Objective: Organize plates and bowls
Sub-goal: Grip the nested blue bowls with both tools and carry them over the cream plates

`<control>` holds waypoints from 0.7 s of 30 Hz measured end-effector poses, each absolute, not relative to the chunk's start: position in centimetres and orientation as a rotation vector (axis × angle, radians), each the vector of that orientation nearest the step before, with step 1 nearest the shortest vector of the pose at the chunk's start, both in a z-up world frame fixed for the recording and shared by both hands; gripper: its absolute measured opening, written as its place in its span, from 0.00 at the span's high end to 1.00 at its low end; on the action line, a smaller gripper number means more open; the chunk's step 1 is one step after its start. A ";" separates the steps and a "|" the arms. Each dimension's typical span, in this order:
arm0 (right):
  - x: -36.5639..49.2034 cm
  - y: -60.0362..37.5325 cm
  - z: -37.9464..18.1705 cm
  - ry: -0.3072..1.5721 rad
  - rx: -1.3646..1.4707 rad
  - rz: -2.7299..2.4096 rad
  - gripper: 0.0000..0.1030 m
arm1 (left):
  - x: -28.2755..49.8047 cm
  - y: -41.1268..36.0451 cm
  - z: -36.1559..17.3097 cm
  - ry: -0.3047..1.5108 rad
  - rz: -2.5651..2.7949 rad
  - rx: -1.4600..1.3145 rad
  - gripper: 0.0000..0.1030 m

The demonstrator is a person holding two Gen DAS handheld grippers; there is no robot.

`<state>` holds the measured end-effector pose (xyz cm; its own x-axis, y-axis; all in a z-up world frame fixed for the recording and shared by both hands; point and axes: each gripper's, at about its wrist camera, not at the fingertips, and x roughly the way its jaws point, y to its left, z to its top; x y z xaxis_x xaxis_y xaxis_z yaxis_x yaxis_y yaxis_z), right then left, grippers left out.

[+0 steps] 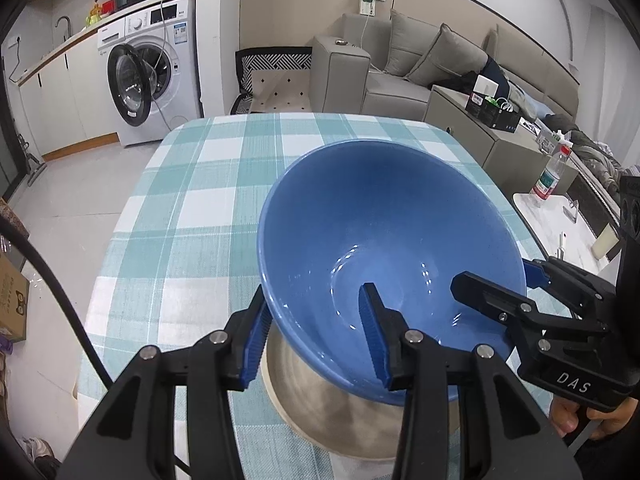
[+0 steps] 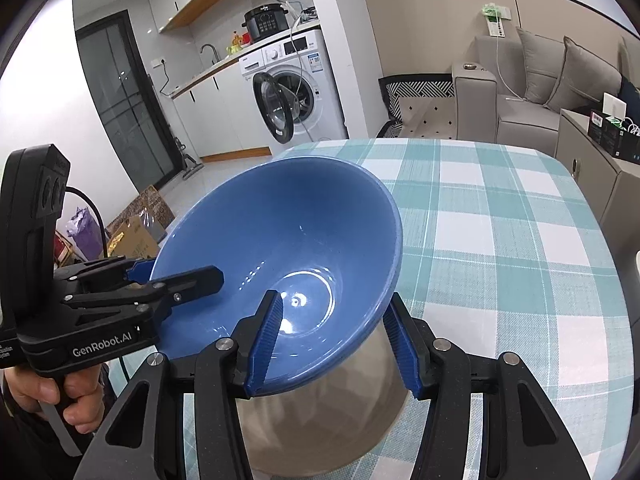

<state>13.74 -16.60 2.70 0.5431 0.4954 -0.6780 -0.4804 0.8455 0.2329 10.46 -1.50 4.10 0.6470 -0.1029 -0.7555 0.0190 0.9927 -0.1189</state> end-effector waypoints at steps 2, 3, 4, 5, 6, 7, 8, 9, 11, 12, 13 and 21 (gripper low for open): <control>13.8 -16.6 2.6 0.817 0.019 0.580 0.48 | 10.5 -1.5 3.8 0.876 -0.071 -0.107 0.59; 13.8 -16.5 2.6 0.818 0.019 0.579 0.48 | 10.4 -1.5 3.7 0.877 -0.073 -0.107 0.59; 13.8 -16.6 2.5 0.819 0.016 0.578 0.48 | 10.4 -1.6 3.6 0.881 -0.074 -0.106 0.59; 13.9 -16.6 2.4 0.821 0.014 0.576 0.48 | 10.5 -1.6 3.4 0.885 -0.077 -0.107 0.59; 14.0 -16.6 2.3 0.823 0.013 0.573 0.48 | 10.5 -1.6 3.3 0.890 -0.079 -0.110 0.59; 14.1 -16.5 2.1 0.828 0.011 0.571 0.48 | 10.6 -1.6 3.1 0.894 -0.079 -0.111 0.59; 14.3 -16.5 2.0 0.831 0.012 0.571 0.48 | 10.7 -1.6 3.0 0.896 -0.077 -0.112 0.58; 14.3 -16.5 2.1 0.827 0.022 0.575 0.48 | 10.7 -1.6 2.9 0.893 -0.075 -0.111 0.58; 14.2 -16.5 2.2 0.821 0.015 0.573 0.48 | 10.7 -1.6 2.8 0.889 -0.083 -0.114 0.56; 14.2 -16.6 2.2 0.818 0.016 0.573 0.48 | 10.7 -1.6 2.7 0.887 -0.087 -0.116 0.55; 14.2 -16.6 2.2 0.817 0.020 0.573 0.48 | 10.7 -1.6 2.7 0.885 -0.090 -0.116 0.54; 14.2 -16.0 2.2 0.792 -0.015 0.568 0.43 | 10.8 -1.3 2.4 0.867 -0.119 -0.136 0.45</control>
